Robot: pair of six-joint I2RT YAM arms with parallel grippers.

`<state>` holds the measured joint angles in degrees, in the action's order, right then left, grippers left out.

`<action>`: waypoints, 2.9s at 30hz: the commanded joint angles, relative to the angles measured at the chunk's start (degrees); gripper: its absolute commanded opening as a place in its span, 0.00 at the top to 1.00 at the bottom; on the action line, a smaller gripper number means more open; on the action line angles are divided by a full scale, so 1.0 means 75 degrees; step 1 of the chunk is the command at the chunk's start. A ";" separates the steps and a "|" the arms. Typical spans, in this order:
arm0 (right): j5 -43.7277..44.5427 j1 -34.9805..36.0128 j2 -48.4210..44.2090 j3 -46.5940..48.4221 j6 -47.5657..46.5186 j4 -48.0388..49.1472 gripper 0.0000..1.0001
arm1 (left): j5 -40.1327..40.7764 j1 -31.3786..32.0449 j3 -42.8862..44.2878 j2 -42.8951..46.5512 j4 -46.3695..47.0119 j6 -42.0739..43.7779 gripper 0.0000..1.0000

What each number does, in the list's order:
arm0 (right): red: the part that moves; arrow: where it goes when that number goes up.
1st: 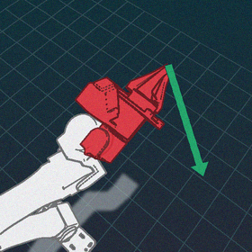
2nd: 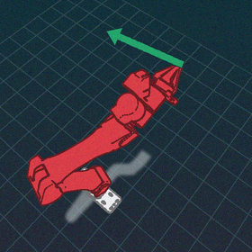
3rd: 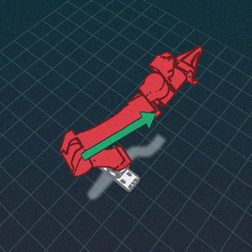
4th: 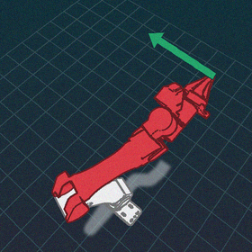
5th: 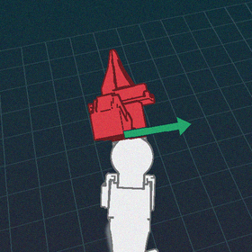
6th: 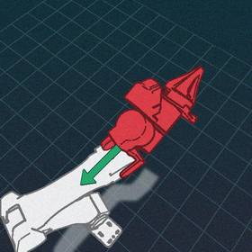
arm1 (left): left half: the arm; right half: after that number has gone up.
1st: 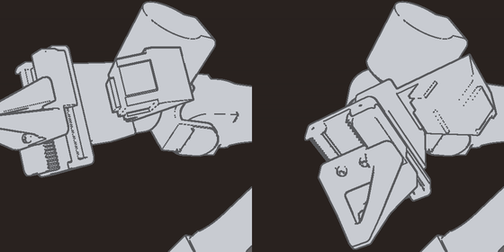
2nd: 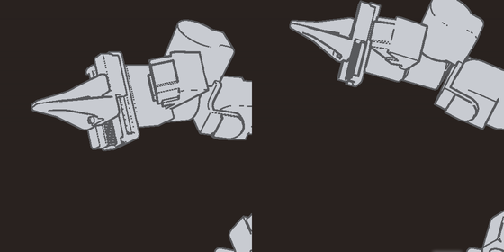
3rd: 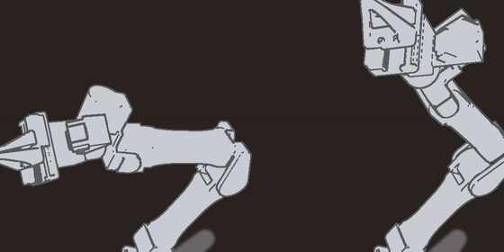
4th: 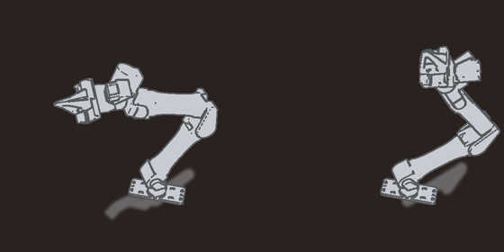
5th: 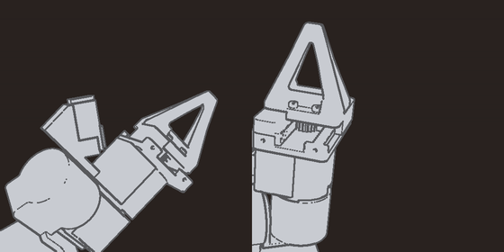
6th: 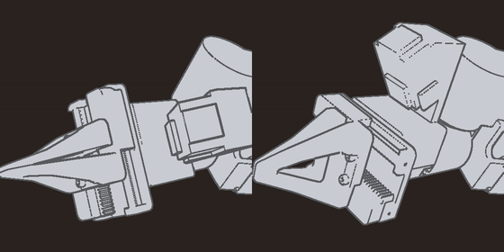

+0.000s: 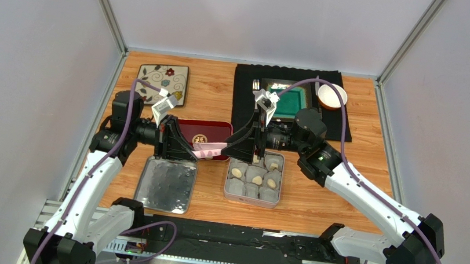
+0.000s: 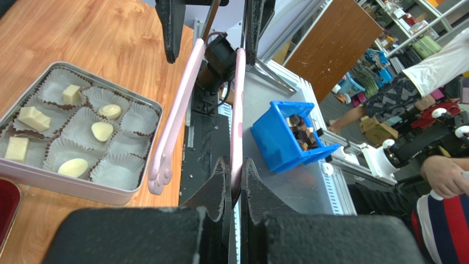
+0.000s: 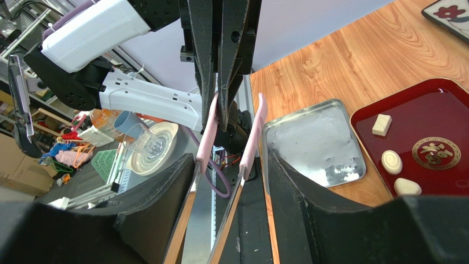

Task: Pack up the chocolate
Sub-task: Pick up the clamp from the center of the board.

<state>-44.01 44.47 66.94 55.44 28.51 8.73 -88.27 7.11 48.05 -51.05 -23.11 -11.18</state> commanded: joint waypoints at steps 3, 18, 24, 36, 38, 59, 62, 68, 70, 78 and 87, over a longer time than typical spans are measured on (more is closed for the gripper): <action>0.0043 0.0036 -0.0604 0.0201 -0.0227 -0.0437 0.51 | 0.0285 -0.0046 0.0343 0.0068 -0.0410 0.0529 1.00; 0.0547 0.0036 -0.0944 0.0260 -0.0766 -0.1129 0.64 | 0.0894 -0.0058 0.0601 0.0056 -0.1312 0.1338 1.00; 0.0723 0.0012 -0.0968 0.0436 -0.0966 -0.1457 0.61 | 0.0999 -0.0058 0.0648 0.0068 -0.1512 0.1479 1.00; 0.0712 -0.0269 -0.1460 0.0331 -0.1294 -0.1995 0.42 | 0.1059 -0.0151 0.0788 0.0091 -0.1828 0.1830 1.00; 0.0630 -0.0281 -0.1495 0.0237 -0.1282 -0.2020 0.41 | 0.1058 -0.0163 0.0823 0.0092 -0.1794 0.1796 1.00; -0.0460 -0.0175 -0.0277 0.0190 0.0300 0.0535 0.49 | 0.0625 -0.0163 0.0695 0.0080 -0.0926 0.0870 1.00; -0.0460 -0.0152 -0.0206 0.0272 0.0312 0.0558 0.54 | 0.0625 -0.0175 0.0683 0.0080 -0.0914 0.0858 1.00; -0.0472 -0.0140 -0.0171 0.0307 0.0335 0.0558 0.64 | 0.0648 -0.0163 0.0695 0.0080 -0.0856 0.0823 1.00; -0.0460 -0.0140 -0.0194 0.0319 0.0323 0.0570 0.66 | 0.0648 -0.0163 0.0695 0.0080 -0.0867 0.0811 1.00; -0.0285 -0.0117 -0.0218 0.0237 0.0429 0.0804 0.77 | 0.0648 -0.0175 0.0683 0.0091 -0.0867 0.0776 1.00; -0.0168 -0.0070 -0.0241 0.0073 0.0534 0.1144 0.83 | 0.0636 -0.0163 0.0624 0.0115 -0.0867 0.0776 1.00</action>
<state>-45.56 42.65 65.93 55.22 31.22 11.53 -84.99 6.22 52.23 -50.68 -30.89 -5.04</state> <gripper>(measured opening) 0.254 0.033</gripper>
